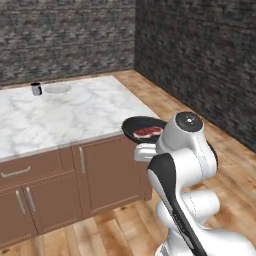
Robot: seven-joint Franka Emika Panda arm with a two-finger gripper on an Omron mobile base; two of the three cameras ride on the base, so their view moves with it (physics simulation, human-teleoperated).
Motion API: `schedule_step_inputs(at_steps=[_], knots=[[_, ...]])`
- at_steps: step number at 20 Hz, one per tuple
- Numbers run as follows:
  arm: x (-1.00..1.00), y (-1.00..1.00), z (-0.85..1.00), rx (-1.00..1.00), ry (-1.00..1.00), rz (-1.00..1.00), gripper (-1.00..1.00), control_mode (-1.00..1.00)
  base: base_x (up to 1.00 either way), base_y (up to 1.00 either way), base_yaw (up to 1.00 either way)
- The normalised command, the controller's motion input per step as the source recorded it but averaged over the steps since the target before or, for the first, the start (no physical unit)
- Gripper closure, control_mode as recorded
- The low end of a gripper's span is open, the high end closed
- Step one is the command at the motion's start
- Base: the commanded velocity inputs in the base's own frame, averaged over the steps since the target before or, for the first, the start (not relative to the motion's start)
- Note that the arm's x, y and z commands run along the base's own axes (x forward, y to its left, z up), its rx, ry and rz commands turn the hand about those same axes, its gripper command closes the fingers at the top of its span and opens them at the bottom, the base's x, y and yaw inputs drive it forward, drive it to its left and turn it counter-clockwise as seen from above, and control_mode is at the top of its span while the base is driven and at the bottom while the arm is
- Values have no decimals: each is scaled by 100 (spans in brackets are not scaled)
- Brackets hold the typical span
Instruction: Pick up the pan with the steak in it and place it on the dining table. Then place the steak on the plate.
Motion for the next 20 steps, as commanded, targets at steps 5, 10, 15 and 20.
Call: schedule_step_inputs(at_steps=[5,10,15,20], knots=[[0,0,0,0,0,0,100,100,5,-100,0],[0,0,0,0,0,0,100,100,6,-100,0],[0,0,0,0,0,0,100,100,5,-100,0],[0,0,0,0,0,0,100,100,8,-100,0]])
